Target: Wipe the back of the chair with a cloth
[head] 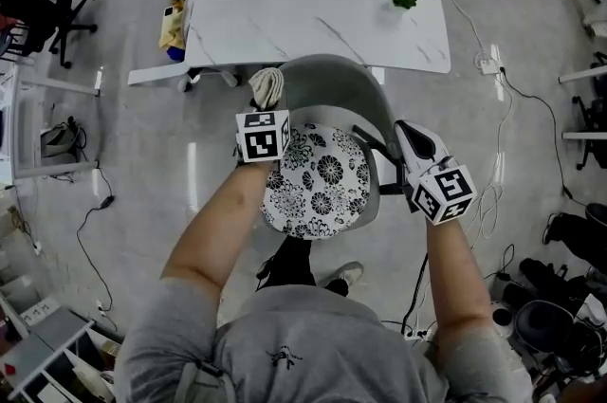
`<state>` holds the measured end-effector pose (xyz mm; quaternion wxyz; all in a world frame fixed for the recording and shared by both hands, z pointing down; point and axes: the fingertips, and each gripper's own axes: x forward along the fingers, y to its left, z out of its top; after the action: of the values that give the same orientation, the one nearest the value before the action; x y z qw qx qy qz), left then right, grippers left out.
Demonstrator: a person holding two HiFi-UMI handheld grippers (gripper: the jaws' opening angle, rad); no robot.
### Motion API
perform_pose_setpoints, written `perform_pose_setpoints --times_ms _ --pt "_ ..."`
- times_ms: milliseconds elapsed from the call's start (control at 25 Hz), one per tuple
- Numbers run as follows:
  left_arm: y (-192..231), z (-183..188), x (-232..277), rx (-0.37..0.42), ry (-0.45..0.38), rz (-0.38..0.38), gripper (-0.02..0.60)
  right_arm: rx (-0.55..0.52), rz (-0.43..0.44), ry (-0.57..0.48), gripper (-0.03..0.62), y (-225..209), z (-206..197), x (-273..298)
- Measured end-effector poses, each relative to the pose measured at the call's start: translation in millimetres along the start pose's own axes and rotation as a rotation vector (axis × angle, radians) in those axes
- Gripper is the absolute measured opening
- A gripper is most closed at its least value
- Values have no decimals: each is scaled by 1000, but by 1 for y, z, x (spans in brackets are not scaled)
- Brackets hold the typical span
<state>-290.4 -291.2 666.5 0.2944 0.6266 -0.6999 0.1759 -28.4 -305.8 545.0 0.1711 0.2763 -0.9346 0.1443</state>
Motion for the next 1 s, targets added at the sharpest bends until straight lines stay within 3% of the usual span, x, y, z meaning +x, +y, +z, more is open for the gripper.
perform_pose_setpoints --times_ms 160,480,760,1000 --pt "12 10 15 -54 -32 143 146 31 -41 43 2 -15 -27 -5" --pt "2 19 25 -107 -122 308 121 82 -85 89 2 -34 -64 -30" --pt "-11 16 23 -68 -184 271 115 96 -116 85 2 -60 -70 -37" --pt "-40 -4 45 -103 -114 196 114 101 -128 58 2 -70 -58 -35"
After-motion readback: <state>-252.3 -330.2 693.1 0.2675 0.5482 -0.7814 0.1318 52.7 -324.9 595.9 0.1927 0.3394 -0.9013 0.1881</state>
